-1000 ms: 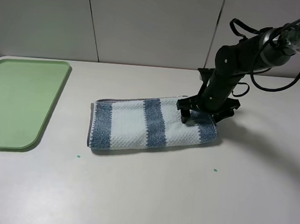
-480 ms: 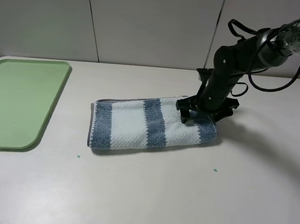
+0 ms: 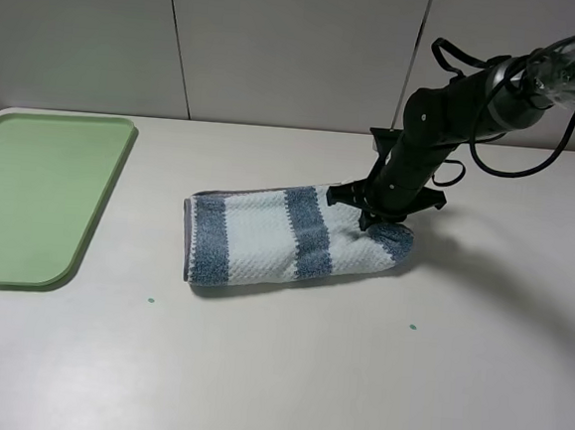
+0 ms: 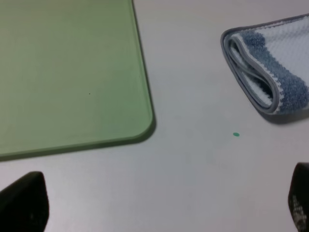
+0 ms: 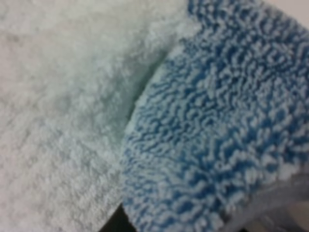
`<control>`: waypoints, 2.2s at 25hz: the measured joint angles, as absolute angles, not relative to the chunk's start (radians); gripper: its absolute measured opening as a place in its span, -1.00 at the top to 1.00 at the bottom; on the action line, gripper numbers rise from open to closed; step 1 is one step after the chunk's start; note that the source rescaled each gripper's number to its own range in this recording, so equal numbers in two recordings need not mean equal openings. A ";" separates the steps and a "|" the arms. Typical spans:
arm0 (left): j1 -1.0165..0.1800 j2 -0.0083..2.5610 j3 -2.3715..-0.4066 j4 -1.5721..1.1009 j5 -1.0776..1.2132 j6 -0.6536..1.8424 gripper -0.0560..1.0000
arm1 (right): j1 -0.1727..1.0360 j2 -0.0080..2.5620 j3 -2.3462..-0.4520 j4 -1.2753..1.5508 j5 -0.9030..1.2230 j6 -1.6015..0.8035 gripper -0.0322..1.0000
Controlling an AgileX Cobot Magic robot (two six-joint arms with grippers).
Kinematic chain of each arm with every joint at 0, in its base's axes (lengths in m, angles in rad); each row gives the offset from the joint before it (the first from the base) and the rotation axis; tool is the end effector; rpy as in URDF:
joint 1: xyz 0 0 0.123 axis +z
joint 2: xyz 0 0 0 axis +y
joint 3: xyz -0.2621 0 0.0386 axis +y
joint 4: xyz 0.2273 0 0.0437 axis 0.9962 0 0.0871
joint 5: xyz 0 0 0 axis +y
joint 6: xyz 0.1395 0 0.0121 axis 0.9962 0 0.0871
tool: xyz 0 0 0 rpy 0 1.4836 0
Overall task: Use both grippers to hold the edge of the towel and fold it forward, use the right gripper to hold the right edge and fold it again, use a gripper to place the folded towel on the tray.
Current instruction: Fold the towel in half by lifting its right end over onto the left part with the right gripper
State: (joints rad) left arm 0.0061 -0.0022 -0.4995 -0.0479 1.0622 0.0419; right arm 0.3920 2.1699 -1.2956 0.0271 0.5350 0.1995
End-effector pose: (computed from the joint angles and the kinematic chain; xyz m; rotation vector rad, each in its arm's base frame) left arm 0.0406 -0.0056 0.2449 0.0389 2.0429 -0.0273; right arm 0.3628 0.1521 0.0356 -0.2480 2.8952 0.1291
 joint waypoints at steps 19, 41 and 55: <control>0.006 -0.002 -0.500 -0.047 1.062 0.042 -0.98 | 0.382 1.999 -1.280 -0.226 0.790 0.251 0.78; 0.006 -0.002 -0.500 -0.047 1.063 0.042 -0.98 | 0.386 1.842 -1.280 -0.083 0.897 0.249 0.78; 0.006 -0.002 -0.500 -0.046 1.063 0.042 -0.98 | 0.531 1.842 -1.280 -0.063 0.814 0.342 0.78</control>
State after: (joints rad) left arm 0.0061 -0.0022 -0.4995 -0.0464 1.0633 0.0419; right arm 0.5310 1.8424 -1.2798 -0.0633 0.8136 0.3425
